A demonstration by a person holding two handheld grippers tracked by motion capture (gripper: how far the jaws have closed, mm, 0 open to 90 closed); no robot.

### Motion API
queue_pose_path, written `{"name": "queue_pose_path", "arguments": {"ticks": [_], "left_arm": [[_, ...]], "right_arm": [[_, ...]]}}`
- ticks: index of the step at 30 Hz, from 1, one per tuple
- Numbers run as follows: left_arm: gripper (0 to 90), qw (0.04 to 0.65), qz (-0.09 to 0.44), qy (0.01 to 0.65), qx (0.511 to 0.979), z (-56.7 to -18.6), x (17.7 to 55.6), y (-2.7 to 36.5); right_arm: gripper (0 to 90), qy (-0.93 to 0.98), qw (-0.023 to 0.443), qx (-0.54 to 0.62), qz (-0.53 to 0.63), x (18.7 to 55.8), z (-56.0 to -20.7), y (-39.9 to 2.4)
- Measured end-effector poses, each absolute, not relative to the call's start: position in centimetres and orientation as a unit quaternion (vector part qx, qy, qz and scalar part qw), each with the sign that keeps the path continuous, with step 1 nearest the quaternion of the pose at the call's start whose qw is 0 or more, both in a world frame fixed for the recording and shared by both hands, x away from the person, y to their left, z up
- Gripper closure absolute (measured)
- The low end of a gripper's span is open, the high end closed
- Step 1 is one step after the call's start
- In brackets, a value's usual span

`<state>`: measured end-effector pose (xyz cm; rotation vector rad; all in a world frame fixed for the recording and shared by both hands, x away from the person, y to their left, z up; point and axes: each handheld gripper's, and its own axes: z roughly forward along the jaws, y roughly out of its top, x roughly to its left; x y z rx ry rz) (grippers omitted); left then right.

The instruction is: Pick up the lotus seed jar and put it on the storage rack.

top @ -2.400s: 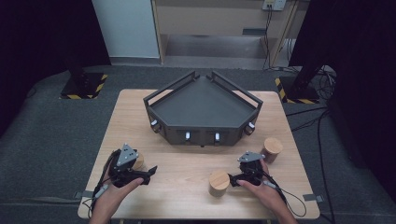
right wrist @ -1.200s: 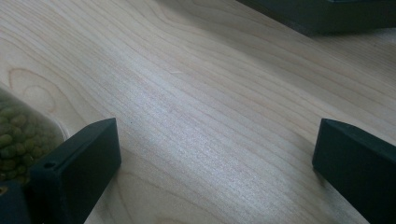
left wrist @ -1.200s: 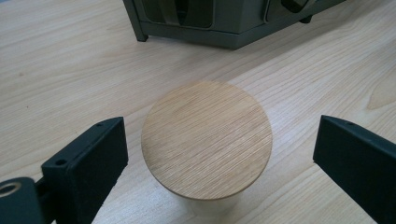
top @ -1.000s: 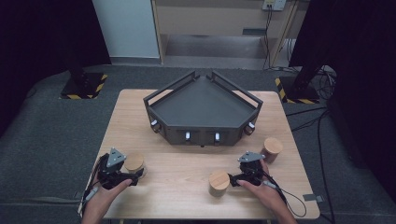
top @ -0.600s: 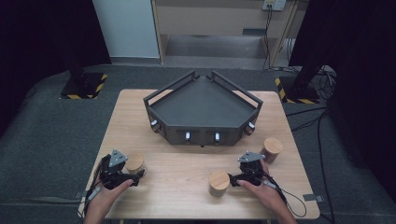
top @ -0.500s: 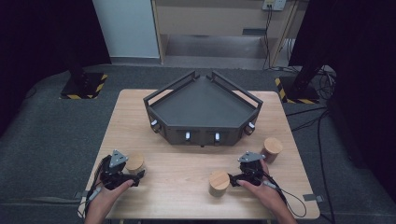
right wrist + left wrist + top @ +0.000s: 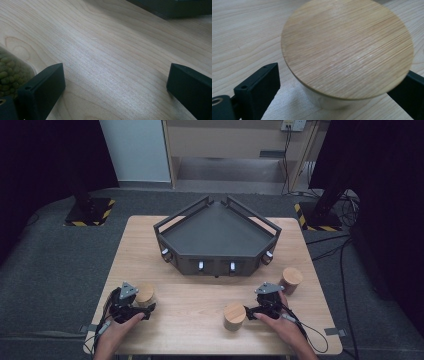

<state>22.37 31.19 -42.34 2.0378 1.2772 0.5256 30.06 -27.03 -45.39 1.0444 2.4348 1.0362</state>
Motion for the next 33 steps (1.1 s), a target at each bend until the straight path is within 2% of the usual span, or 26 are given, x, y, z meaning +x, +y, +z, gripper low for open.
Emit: {"name": "queue_pose_path", "arguments": {"ticks": [20, 29, 33], "left_arm": [[4.9, 0.328, 0.202, 0.487, 0.784, -42.9, 22.6, 30.8], [23.7, 0.354, 0.203, 0.487, 0.772, -43.5, 22.2, 31.4], [24.5, 0.356, 0.208, 0.484, 0.772, -43.7, 22.0, 31.4]], "right_arm": [[2.1, 0.846, 0.148, 0.363, 0.360, 30.1, -45.4, -27.0], [2.2, 0.846, 0.147, 0.364, 0.360, 30.1, -45.4, -27.0], [2.2, 0.846, 0.148, 0.363, 0.360, 30.1, -45.4, -27.0]]}}
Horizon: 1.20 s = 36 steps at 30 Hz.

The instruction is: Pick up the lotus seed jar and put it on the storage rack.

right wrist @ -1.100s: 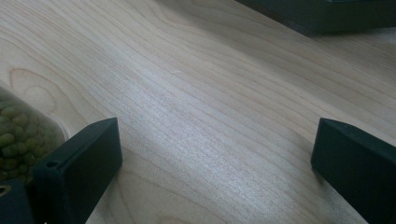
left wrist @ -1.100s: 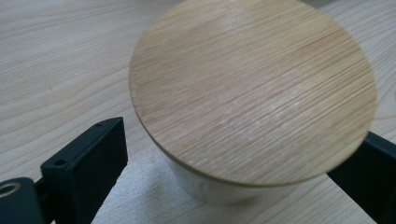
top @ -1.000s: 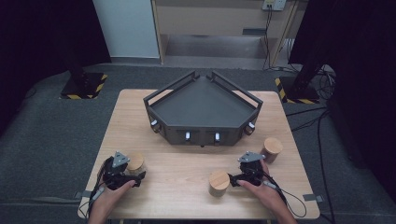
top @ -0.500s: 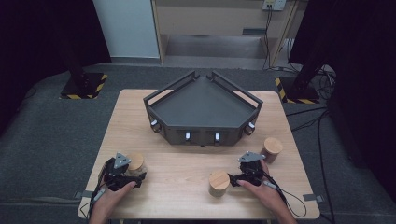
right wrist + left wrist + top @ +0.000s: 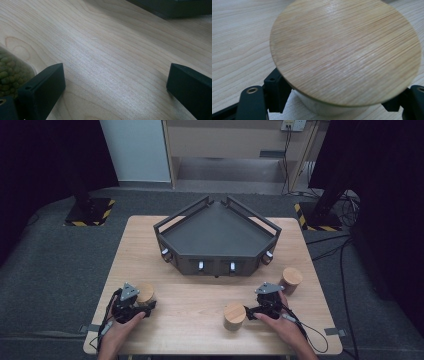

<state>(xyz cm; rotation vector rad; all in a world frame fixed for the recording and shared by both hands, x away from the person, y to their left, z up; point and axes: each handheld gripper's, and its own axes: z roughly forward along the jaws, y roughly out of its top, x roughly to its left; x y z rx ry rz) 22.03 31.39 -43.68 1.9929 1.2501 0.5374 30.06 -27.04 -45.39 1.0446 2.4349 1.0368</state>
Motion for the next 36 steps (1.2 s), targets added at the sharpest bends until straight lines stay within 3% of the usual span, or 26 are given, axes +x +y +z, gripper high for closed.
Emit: {"name": "queue_pose_path", "arguments": {"ticks": [16, 36], "left_arm": [[24.8, 0.367, 0.225, 0.473, 0.769, -43.0, 21.2, 31.2], [24.8, 0.359, 0.224, 0.429, 0.798, -42.2, 21.8, 31.5]], "right_arm": [[2.2, 0.846, 0.148, 0.363, 0.360, 30.1, -45.4, -27.0], [2.2, 0.846, 0.148, 0.363, 0.360, 30.1, -45.4, -27.0]]}}
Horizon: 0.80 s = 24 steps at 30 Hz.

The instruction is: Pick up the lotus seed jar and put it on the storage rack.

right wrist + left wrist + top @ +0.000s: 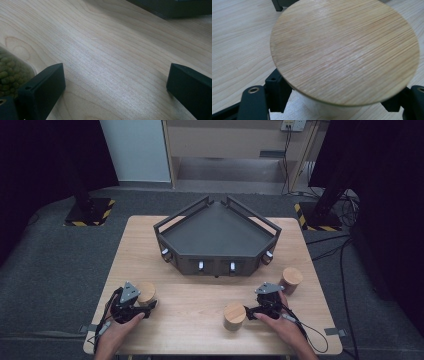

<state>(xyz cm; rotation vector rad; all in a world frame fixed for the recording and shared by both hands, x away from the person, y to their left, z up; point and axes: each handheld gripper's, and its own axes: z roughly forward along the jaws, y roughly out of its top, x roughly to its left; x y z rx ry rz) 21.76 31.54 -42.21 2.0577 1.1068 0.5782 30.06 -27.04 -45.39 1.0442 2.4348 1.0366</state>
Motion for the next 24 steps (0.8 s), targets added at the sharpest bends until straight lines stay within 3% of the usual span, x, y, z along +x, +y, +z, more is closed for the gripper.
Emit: {"name": "queue_pose_path", "arguments": {"ticks": [24], "left_arm": [[24.8, 0.360, 0.207, 0.382, 0.826, -40.2, 24.9, 31.8]], "right_arm": [[2.2, 0.847, 0.148, 0.363, 0.360, 30.1, -45.4, -27.0]]}}
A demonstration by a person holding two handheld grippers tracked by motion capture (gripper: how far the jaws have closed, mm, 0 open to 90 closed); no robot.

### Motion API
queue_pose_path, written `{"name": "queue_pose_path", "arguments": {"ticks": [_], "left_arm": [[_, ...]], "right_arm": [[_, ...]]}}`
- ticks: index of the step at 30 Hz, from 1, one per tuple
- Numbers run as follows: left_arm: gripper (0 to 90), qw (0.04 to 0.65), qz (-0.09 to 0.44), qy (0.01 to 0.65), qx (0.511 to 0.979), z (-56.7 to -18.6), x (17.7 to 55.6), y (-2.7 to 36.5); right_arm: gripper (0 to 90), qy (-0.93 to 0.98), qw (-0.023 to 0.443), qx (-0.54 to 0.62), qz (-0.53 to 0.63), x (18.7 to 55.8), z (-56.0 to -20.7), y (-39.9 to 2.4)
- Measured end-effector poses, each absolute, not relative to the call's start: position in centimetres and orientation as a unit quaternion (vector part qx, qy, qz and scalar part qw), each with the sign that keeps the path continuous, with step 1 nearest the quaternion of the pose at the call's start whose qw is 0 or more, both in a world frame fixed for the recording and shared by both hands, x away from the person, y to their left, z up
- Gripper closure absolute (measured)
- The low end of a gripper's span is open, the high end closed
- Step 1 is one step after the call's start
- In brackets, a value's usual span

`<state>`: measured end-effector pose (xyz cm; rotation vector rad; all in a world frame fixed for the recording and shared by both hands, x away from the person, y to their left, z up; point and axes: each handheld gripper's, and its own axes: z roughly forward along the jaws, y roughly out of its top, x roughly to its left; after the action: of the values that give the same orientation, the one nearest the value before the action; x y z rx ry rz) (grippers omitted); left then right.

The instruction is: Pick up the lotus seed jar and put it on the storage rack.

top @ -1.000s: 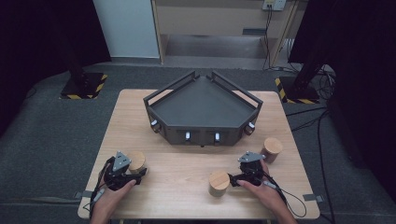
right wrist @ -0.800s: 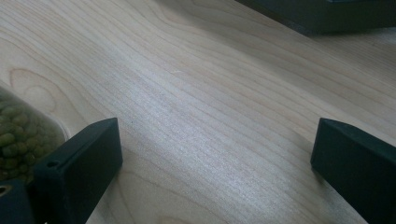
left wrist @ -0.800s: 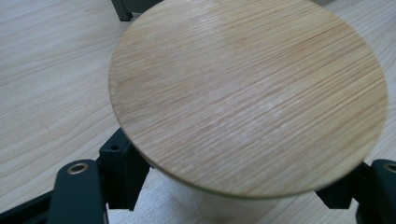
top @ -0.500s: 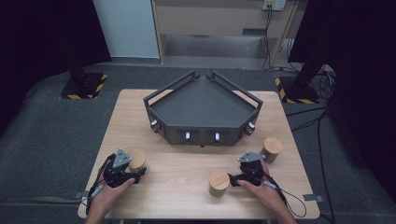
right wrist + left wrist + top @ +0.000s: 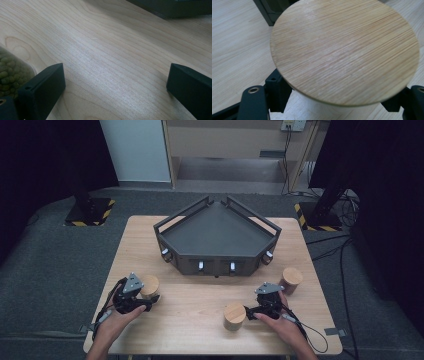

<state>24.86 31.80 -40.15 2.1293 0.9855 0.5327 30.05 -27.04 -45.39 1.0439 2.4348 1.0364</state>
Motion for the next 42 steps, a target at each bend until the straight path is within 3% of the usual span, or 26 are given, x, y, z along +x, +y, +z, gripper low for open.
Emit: {"name": "queue_pose_path", "arguments": {"ticks": [42], "left_arm": [[24.8, 0.392, 0.162, 0.243, 0.872, -36.7, 30.3, 29.3]], "right_arm": [[2.1, 0.846, 0.147, 0.363, 0.360, 30.1, -45.4, -27.0]]}}
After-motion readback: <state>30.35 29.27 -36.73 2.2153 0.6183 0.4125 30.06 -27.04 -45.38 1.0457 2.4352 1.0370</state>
